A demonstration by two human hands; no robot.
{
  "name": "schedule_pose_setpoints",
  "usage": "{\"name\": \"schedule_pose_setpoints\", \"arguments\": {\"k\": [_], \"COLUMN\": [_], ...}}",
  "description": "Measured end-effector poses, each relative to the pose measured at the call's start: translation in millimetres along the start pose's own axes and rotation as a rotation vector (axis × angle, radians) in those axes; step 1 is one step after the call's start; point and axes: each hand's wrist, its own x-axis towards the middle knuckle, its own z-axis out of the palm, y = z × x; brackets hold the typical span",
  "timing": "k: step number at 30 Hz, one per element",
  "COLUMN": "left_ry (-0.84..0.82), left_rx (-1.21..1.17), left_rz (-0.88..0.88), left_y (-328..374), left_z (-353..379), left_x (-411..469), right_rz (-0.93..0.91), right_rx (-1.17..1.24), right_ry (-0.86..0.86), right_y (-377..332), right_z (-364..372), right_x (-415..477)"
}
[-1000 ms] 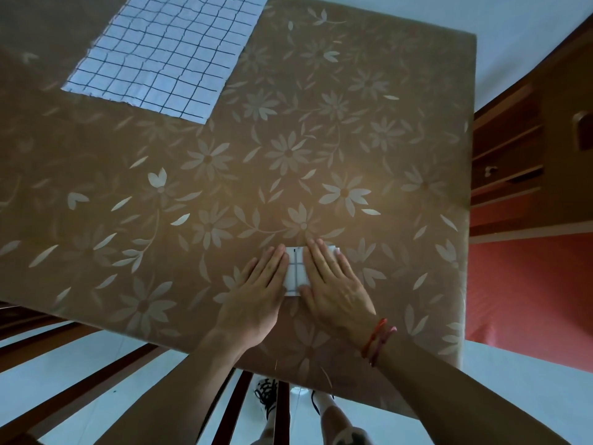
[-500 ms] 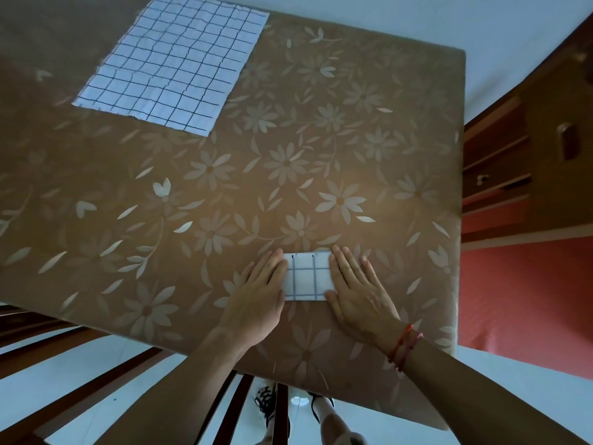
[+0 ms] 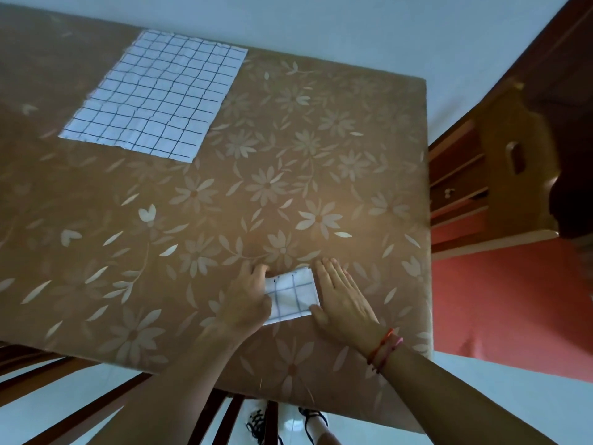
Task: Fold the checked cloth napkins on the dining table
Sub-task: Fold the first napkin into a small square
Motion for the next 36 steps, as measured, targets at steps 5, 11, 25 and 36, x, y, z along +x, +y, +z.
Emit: {"name": "schedule_pose_setpoints", "arguments": {"k": [5, 11, 25, 36], "left_ry": [0.047, 0.068, 0.018, -0.023], "left_rx": [-0.197, -0.449, -0.949, -0.777], "left_rz": [-0.025, -0.019, -0.286, -0.191], "left_y": [10, 25, 77, 119], "left_z": [-12, -32, -17, 9], "left_x": [-12, -29, -6, 29], "right_rz": [0.098, 0.248, 0.431, 0.55], "right_rx": [0.191, 0.575, 0.905, 0.917], "right_ry": [0.012, 0.091, 0.321, 0.401], "right_y": [4, 3, 45, 85], "right_z": [-17, -43, -82, -92], "right_x": [-1, -5, -43, -54]}}
